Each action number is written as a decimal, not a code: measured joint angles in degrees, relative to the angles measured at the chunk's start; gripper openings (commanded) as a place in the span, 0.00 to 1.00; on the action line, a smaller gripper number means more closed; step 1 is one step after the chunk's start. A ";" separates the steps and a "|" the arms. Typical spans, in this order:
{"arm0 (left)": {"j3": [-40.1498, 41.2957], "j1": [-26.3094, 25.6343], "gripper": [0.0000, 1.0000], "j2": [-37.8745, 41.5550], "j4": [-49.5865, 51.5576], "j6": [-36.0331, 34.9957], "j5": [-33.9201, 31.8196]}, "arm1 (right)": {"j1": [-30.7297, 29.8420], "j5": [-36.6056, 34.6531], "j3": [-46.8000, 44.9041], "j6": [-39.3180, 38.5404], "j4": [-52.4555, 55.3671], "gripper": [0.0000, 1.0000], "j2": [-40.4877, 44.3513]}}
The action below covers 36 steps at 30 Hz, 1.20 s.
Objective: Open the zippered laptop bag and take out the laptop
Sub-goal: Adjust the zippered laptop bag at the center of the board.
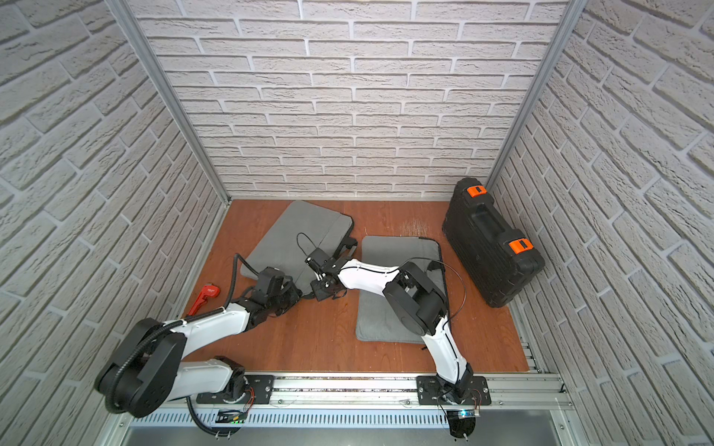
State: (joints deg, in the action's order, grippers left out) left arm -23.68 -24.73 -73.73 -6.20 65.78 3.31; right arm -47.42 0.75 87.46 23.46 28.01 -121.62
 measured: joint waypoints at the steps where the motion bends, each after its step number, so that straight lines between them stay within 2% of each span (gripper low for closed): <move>1: 0.02 0.13 0.00 0.04 0.24 -0.24 0.13 | 0.02 -0.28 0.09 -0.04 0.02 0.06 0.00; 21: 1.55 3.13 0.00 5.92 6.69 -3.76 1.33 | 2.99 -5.01 2.10 -1.51 0.35 0.06 -0.07; 36: 2.54 8.61 0.00 8.31 9.05 -5.62 3.43 | 3.76 -3.65 2.60 -1.88 -0.44 0.06 -0.76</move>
State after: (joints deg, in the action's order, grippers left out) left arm -21.15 -16.12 -65.43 2.85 60.16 6.74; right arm -43.66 -2.90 90.06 21.58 27.57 -122.39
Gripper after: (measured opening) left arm 0.096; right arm 0.059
